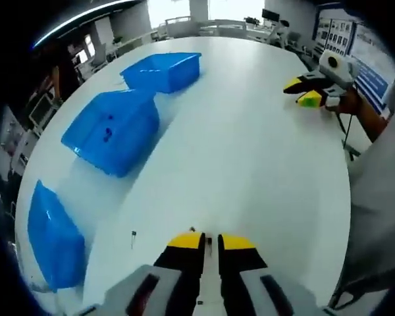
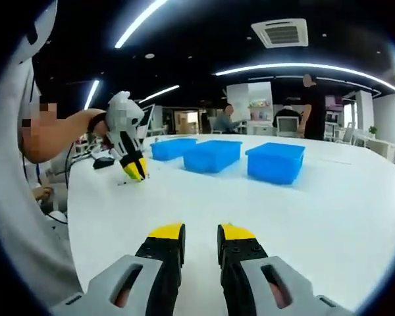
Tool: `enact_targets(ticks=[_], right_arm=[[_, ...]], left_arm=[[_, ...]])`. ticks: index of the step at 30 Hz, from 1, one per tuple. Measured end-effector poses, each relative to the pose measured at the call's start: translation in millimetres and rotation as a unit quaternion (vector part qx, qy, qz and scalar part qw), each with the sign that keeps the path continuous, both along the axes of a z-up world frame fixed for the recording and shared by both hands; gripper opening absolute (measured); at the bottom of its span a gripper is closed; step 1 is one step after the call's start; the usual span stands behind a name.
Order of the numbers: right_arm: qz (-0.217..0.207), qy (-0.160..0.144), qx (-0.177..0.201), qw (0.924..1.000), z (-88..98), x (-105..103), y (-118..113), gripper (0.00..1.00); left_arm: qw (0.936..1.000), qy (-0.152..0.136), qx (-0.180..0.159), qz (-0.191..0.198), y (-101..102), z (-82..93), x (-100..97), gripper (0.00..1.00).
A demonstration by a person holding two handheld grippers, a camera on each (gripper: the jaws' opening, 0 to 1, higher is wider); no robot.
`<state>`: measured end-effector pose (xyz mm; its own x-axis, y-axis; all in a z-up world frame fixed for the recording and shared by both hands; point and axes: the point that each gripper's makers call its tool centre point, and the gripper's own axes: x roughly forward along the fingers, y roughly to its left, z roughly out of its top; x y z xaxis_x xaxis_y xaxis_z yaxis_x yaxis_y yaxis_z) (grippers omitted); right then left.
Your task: Pick up the resistors one by one and place each resistor into its matching bin, sorting the parts by color and model until every resistor is separated into the correct bin for its type
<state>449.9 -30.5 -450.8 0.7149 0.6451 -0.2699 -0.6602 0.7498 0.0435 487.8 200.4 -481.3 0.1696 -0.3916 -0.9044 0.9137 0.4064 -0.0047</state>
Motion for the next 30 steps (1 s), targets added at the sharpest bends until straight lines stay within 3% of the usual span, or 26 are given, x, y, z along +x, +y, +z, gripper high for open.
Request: enact_targets(ticks=[13, 16, 22, 28, 30], right_arm=[[0.001, 0.007, 0.001, 1.0, -4.5, 0.6, 2.0, 0.22], [0.004, 0.005, 0.0, 1.0, -2.7, 0.8, 3.8, 0.22], [0.01, 0.003, -0.001, 0.9999, -0.3, 1.4, 5.4, 0.22], [0.008, 0.001, -0.001, 1.0, 0.9, 0.2, 3.4, 0.22], [0.006, 0.004, 0.0, 1.0, -1.6, -0.5, 3.8, 0.22]], left_arm=[[0.9998, 0.01, -0.003, -0.018, 5.1, -0.9, 0.5, 0.1], [0.9991, 0.027, -0.02, -0.026, 0.9, -1.4, -5.5, 0.05], [0.9979, 0.033, -0.054, -0.005, -0.1, 0.6, -4.5, 0.04], [0.9976, 0.007, -0.067, 0.013, 15.7, 24.4, 1.6, 0.07], [0.9983, -0.022, -0.045, -0.029, 27.1, 27.3, 2.3, 0.08]])
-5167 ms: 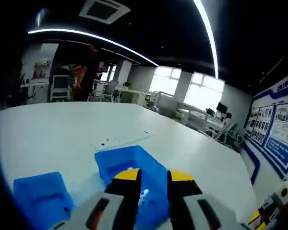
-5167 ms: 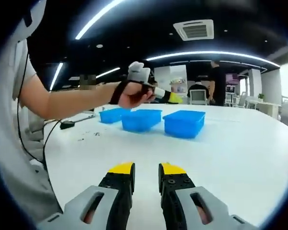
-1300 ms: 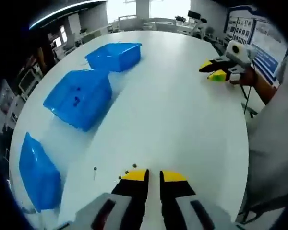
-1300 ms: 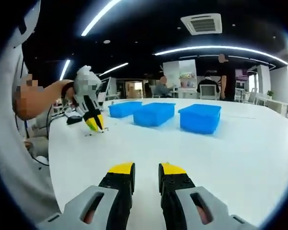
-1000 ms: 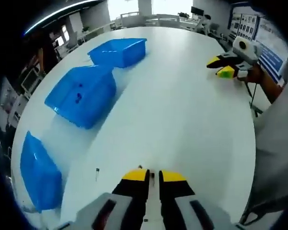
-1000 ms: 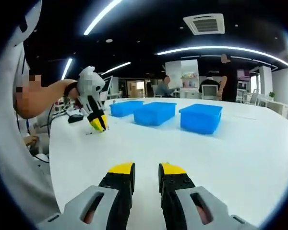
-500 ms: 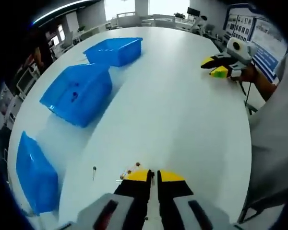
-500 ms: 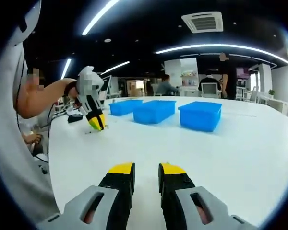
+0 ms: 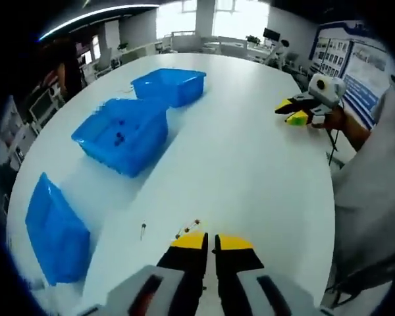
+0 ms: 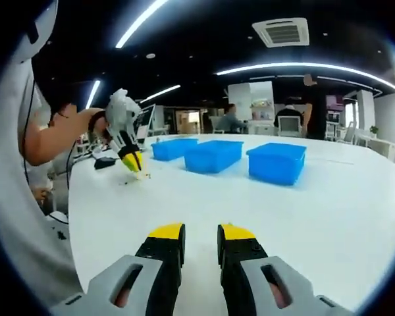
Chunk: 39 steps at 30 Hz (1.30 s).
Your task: Pick up the resistors one by one and place each resistor into its matching bin, sorting the parts by color and model until every resistor is separated into the correct bin for its type
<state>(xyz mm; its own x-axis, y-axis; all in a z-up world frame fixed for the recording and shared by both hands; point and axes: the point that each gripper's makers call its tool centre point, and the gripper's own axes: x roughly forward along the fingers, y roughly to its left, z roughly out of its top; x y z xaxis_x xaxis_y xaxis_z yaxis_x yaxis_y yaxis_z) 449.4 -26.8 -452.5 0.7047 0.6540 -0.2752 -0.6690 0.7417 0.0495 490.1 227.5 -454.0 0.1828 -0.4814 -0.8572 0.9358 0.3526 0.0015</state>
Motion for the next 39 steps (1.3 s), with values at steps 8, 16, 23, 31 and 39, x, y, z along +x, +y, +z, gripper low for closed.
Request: enact_targets(ticks=[8, 16, 23, 31, 39], right_arm=[[0.003, 0.0, 0.0, 1.0, -0.5, -4.4, 2.7, 0.22], [-0.012, 0.007, 0.006, 0.9999, -5.8, -1.0, -9.4, 0.22], [-0.005, -0.003, 0.0, 1.0, 2.4, -3.2, -9.6, 0.22], [-0.012, -0.011, 0.008, 0.9998, 6.9, -2.0, -16.3, 0.22], [-0.021, -0.016, 0.009, 0.9996, 9.9, -2.4, -22.3, 0.22]], left_arm=[[0.9861, 0.084, 0.017, 0.143, 9.4, -24.5, -10.8, 0.15], [0.9808, 0.081, -0.023, 0.176, 1.2, -32.1, -12.2, 0.14], [0.982, 0.058, -0.015, 0.179, -2.0, -32.8, -7.5, 0.09], [0.9882, 0.052, -0.018, 0.143, -15.6, -29.0, -15.8, 0.06], [0.9866, -0.004, -0.163, 0.011, -95.8, 23.5, -6.0, 0.06]])
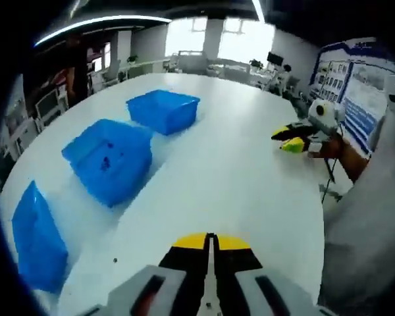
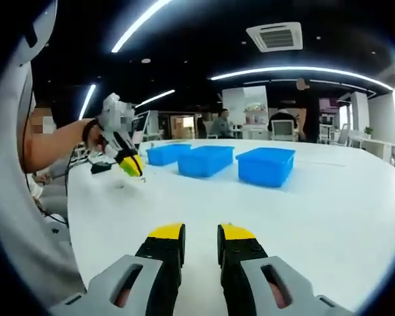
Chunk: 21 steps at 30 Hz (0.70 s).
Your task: Pick up the resistors one by one and place each resistor into its matching bin, sorting the parts by color and model until every resistor is separated into the correct bin for its type
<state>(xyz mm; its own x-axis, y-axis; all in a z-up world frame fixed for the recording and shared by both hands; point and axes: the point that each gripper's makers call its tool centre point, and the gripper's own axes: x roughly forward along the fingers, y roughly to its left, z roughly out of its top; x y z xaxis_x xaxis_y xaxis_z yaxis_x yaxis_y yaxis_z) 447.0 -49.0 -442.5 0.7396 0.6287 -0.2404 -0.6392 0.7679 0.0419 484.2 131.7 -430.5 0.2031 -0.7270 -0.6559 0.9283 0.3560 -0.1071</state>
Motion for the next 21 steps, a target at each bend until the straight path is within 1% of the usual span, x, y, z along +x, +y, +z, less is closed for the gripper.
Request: enact_targets(ticks=[1, 2, 3, 4, 5, 6, 7, 8, 10, 11, 12, 14, 15, 16, 17, 18, 19, 20, 21], right_arm=[[-0.001, 0.0, 0.0, 1.0, -0.2, 0.2, -0.9, 0.22], [-0.002, 0.0, -0.001, 1.0, -0.2, 0.4, -1.3, 0.22], [-0.004, 0.0, -0.001, 1.0, 0.1, 1.0, -2.5, 0.22], [-0.005, -0.001, -0.001, 1.0, 0.6, 1.2, -2.8, 0.22], [-0.007, -0.002, -0.001, 1.0, 1.3, 1.7, -3.4, 0.22], [-0.009, -0.004, -0.001, 1.0, 2.5, 2.2, -4.2, 0.22], [-0.01, -0.005, -0.001, 0.9999, 3.7, 2.2, -4.8, 0.22], [-0.011, -0.007, -0.001, 0.9999, 5.1, 1.6, -5.3, 0.22], [-0.013, -0.01, 0.0, 0.9999, 7.5, -0.8, -6.4, 0.22], [-0.015, -0.01, 0.002, 0.9998, 7.6, -1.8, -7.4, 0.22], [-0.018, -0.01, 0.004, 0.9998, 7.1, -2.7, -8.7, 0.22], [-0.021, -0.006, 0.006, 0.9997, 4.4, -4.2, -10.9, 0.22], [-0.023, -0.004, 0.006, 0.9997, 2.9, -4.7, -12.1, 0.22], [-0.024, -0.003, 0.006, 0.9997, 2.0, -4.9, -12.9, 0.22], [-0.026, -0.001, 0.005, 0.9997, 1.2, -5.3, -14.4, 0.22], [-0.027, -0.001, 0.004, 0.9996, 1.3, -5.5, -15.8, 0.22], [-0.029, -0.002, 0.004, 0.9996, 2.1, -5.5, -17.4, 0.22], [-0.03, -0.002, 0.005, 0.9995, 3.2, -5.2, -19.1, 0.22], [-0.031, -0.004, 0.005, 0.9995, 4.1, -4.7, -20.5, 0.22]], left_arm=[[0.9991, -0.027, -0.027, -0.02, -21.6, 11.8, 5.9, 0.06], [0.9974, -0.042, -0.047, -0.034, -38.2, 19.1, 9.0, 0.06], [0.9958, -0.048, -0.061, -0.05, -53.7, 23.0, 11.1, 0.06], [0.9932, -0.067, -0.071, -0.063, -68.8, 27.1, 16.2, 0.06], [0.9913, -0.081, -0.08, -0.066, -78.9, 30.1, 21.5, 0.06], [0.9884, -0.092, -0.095, -0.074, -97.7, 33.6, 28.7, 0.06], [0.9864, -0.103, -0.101, -0.078, -110.5, 35.4, 35.3, 0.06], [0.9855, -0.113, -0.1, -0.077, -120.2, 35.0, 42.4, 0.06], [0.985, -0.121, -0.101, -0.07, -134.8, 34.3, 54.6, 0.06], [0.9839, -0.125, -0.115, -0.057, -143.6, 37.5, 64.4, 0.06], [0.9826, -0.114, -0.143, -0.029, -154.3, 44.1, 78.1, 0.06], [0.978, -0.086, -0.189, 0.021, -166.2, 56.3, 101.9, 0.06], [0.9743, -0.077, -0.206, 0.047, -169.8, 61.9, 115.6, 0.06], [0.9717, -0.074, -0.215, 0.064, -171.5, 65.2, 124.9, 0.06], [0.9669, -0.079, -0.224, 0.093, -173.2, 70.3, 144.1, 0.06], [0.9628, -0.091, -0.228, 0.113, -173.3, 73.5, 158.8, 0.06], [0.961, -0.107, -0.22, 0.129, -171.7, 73.0, 172.8, 0.06], [0.9593, -0.139, -0.196, 0.148, -166.8, 69.8, 189.1, 0.06], [0.9582, -0.168, -0.164, 0.164, -160.5, 62.4, 203.8, 0.06]])
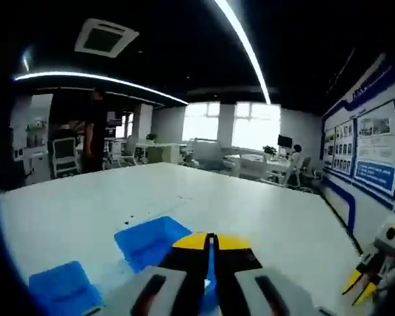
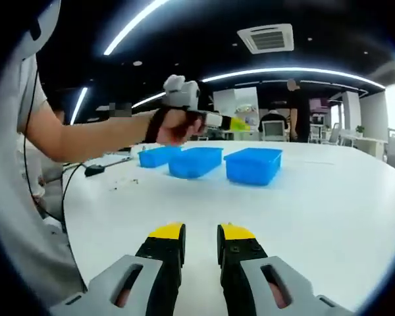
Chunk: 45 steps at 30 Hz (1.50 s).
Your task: Pick up the resistors one by one and place each resistor into its matching bin, sorting the parts by color and model until every resistor is separated into the correct bin for its type
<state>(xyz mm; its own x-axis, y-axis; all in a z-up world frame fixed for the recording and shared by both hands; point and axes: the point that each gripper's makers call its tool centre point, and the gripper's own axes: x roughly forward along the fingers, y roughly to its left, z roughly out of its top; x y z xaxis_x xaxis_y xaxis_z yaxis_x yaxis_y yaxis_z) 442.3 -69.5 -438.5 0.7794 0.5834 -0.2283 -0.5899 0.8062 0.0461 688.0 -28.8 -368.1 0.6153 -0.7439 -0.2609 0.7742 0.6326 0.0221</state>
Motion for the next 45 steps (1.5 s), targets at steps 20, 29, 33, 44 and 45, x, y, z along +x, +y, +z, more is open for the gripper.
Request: enact_targets(ticks=[20, 29, 33, 44, 45], right_arm=[[-0.019, 0.007, 0.017, 0.9997, -2.6, 4.9, -13.4, 0.22], [-0.04, 0.005, 0.012, 0.9991, -5.3, 11.0, -22.2, 0.21], [-0.035, 0.002, 0.016, 0.9992, -2.1, 11.5, -17.3, 0.21], [-0.034, 0.014, 0.005, 0.9993, -10.7, 27.1, -17.6, 0.21], [-0.032, 0.012, 0.002, 0.9994, -9.1, 29.4, -15.9, 0.21]], left_arm=[[0.9954, 0.088, -0.032, 0.019, -4.8, -27.8, 1.9, 0.21], [0.9962, 0.054, -0.065, 0.022, 11.3, 9.1, -28.7, 0.16], [0.998, 0.035, -0.053, -0.004, 35.9, 20.2, -56.8, 0.16], [0.9795, 0.037, 0.196, -0.032, 186.6, -20.3, -135.8, 0.15], [0.9751, 0.05, 0.214, -0.026, 203.7, -28.7, -146.0, 0.15]])
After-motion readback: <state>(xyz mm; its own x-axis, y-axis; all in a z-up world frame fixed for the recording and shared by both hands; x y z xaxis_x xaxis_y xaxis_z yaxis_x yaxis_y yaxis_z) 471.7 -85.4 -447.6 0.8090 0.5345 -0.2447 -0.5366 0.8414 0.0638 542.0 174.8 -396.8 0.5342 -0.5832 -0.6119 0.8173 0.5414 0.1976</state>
